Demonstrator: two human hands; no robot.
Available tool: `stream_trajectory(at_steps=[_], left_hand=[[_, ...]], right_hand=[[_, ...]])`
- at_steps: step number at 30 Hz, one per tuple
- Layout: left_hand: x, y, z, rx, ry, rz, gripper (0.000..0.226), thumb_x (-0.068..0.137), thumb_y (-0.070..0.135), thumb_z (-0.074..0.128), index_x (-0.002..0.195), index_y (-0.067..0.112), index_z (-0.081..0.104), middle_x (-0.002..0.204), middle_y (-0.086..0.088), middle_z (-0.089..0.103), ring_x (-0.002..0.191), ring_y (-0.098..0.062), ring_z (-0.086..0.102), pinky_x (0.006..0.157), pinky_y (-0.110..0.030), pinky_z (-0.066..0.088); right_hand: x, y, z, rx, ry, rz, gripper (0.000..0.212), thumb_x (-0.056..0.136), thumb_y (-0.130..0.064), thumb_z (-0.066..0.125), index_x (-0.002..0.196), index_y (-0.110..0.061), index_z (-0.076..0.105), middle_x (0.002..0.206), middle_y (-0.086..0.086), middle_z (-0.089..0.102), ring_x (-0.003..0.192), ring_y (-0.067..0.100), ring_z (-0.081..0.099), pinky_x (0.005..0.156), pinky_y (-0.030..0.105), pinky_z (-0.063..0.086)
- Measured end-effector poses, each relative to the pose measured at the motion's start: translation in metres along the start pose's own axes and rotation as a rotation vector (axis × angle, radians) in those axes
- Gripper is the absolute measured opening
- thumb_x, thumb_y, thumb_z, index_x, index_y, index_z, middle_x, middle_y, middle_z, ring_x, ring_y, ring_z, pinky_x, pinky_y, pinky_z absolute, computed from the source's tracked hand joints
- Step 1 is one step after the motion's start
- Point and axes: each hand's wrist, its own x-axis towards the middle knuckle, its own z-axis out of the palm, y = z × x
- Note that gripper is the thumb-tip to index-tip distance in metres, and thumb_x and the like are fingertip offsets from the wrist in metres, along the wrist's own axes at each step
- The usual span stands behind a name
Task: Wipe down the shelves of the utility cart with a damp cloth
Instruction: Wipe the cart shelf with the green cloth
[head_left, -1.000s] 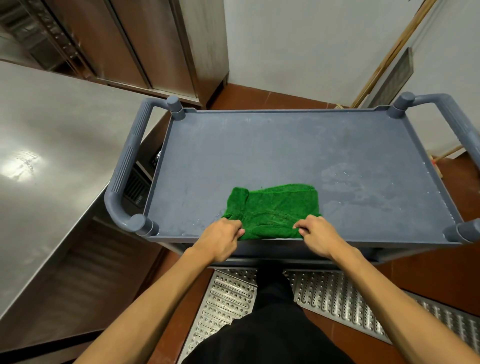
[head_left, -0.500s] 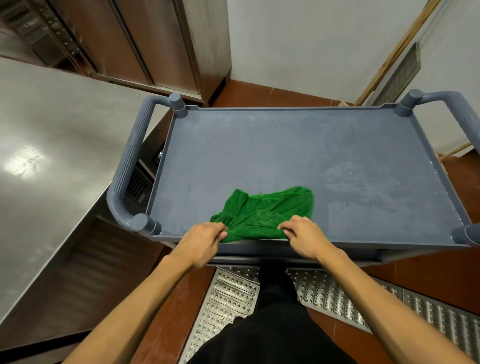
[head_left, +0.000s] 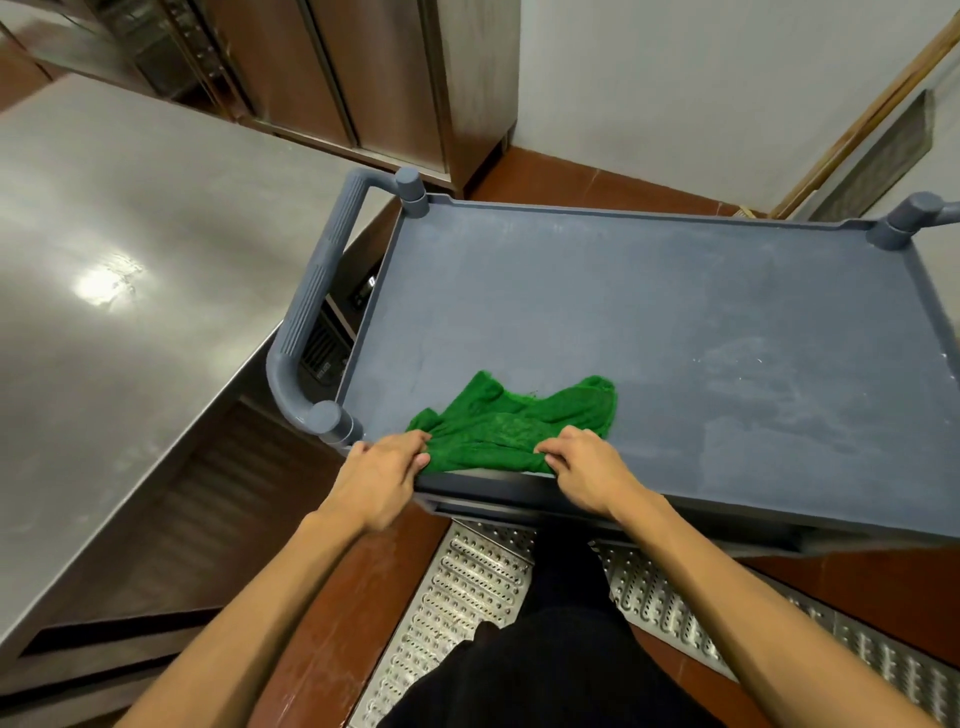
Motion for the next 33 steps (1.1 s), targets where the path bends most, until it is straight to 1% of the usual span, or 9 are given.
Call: stream_trajectory(at_steps=[6, 10, 14, 17, 20, 23, 27, 30, 33], left_hand=[[-0.008, -0.021, -0.006, 0.036, 0.01, -0.114, 0.024, 0.106, 0.033, 0.034, 0.12, 0.024, 0.052, 0.147, 0.007, 0.052, 0.133, -0.019, 0.049, 0.097, -0.041, 0.04], [-0.015, -0.032, -0.007, 0.042, 0.012, -0.18, 0.028, 0.106, 0.033, 0.032, 0.126, 0.025, 0.048, 0.148, 0.006, 0.05, 0.131, -0.023, 0.051, 0.094, -0.042, 0.043], [-0.023, -0.04, -0.008, -0.014, 0.034, -0.214, 0.038, 0.106, 0.033, 0.031, 0.142, 0.025, 0.042, 0.152, 0.004, 0.046, 0.132, -0.024, 0.051, 0.097, -0.045, 0.047], [-0.025, -0.042, -0.006, -0.045, 0.034, -0.21, 0.042, 0.106, 0.033, 0.031, 0.147, 0.025, 0.04, 0.154, 0.003, 0.043, 0.136, -0.023, 0.048, 0.102, -0.043, 0.048], [-0.023, -0.041, -0.006, -0.083, 0.044, -0.196, 0.043, 0.107, 0.031, 0.033, 0.148, 0.02, 0.041, 0.154, 0.0, 0.044, 0.14, -0.021, 0.044, 0.109, -0.04, 0.043], [-0.02, -0.033, -0.004, -0.095, 0.043, -0.161, 0.042, 0.107, 0.028, 0.036, 0.143, 0.011, 0.047, 0.152, -0.005, 0.047, 0.141, -0.022, 0.043, 0.115, -0.037, 0.037], [-0.014, -0.025, -0.002, -0.095, 0.048, -0.149, 0.042, 0.106, 0.029, 0.036, 0.141, 0.01, 0.05, 0.149, -0.006, 0.05, 0.14, -0.022, 0.044, 0.115, -0.035, 0.036], [-0.009, -0.02, -0.003, -0.021, 0.056, -0.146, 0.034, 0.106, 0.029, 0.037, 0.129, 0.014, 0.055, 0.14, -0.003, 0.057, 0.132, -0.021, 0.05, 0.104, -0.04, 0.038], [-0.004, -0.012, -0.006, 0.048, 0.067, -0.143, 0.021, 0.104, 0.028, 0.037, 0.107, 0.02, 0.056, 0.119, 0.001, 0.063, 0.116, -0.02, 0.056, 0.093, -0.04, 0.031]], right_hand=[[0.016, -0.028, 0.009, -0.001, -0.004, -0.044, 0.035, 0.101, -0.023, 0.042, 0.13, -0.029, 0.06, 0.119, 0.007, 0.056, 0.116, 0.03, 0.05, 0.097, 0.039, 0.042], [0.025, -0.043, 0.012, 0.008, -0.015, -0.063, 0.036, 0.101, -0.022, 0.041, 0.131, -0.029, 0.059, 0.12, 0.007, 0.055, 0.116, 0.03, 0.049, 0.096, 0.04, 0.041], [0.033, -0.058, 0.017, 0.021, -0.015, -0.07, 0.035, 0.102, -0.022, 0.041, 0.131, -0.028, 0.059, 0.12, 0.006, 0.054, 0.114, 0.028, 0.048, 0.097, 0.042, 0.039], [0.035, -0.065, 0.018, 0.036, -0.01, -0.071, 0.034, 0.102, -0.022, 0.041, 0.13, -0.028, 0.059, 0.119, 0.005, 0.054, 0.112, 0.028, 0.048, 0.097, 0.042, 0.038], [0.033, -0.062, 0.017, 0.047, -0.016, -0.079, 0.034, 0.103, -0.023, 0.04, 0.131, -0.028, 0.058, 0.118, 0.004, 0.054, 0.111, 0.027, 0.048, 0.096, 0.042, 0.038], [0.027, -0.055, 0.016, 0.06, -0.018, -0.089, 0.034, 0.104, -0.024, 0.039, 0.133, -0.028, 0.057, 0.117, 0.004, 0.054, 0.109, 0.027, 0.048, 0.093, 0.039, 0.039], [0.02, -0.046, 0.011, 0.071, -0.003, -0.086, 0.034, 0.104, -0.026, 0.039, 0.133, -0.028, 0.058, 0.114, 0.004, 0.055, 0.108, 0.026, 0.049, 0.091, 0.038, 0.043], [0.013, -0.037, 0.007, 0.088, 0.017, -0.078, 0.034, 0.104, -0.028, 0.04, 0.133, -0.028, 0.058, 0.11, 0.003, 0.055, 0.107, 0.026, 0.049, 0.087, 0.037, 0.044], [0.004, -0.027, 0.003, 0.116, 0.062, -0.078, 0.032, 0.103, -0.03, 0.043, 0.13, -0.029, 0.06, 0.103, 0.002, 0.055, 0.103, 0.025, 0.051, 0.084, 0.038, 0.046]])
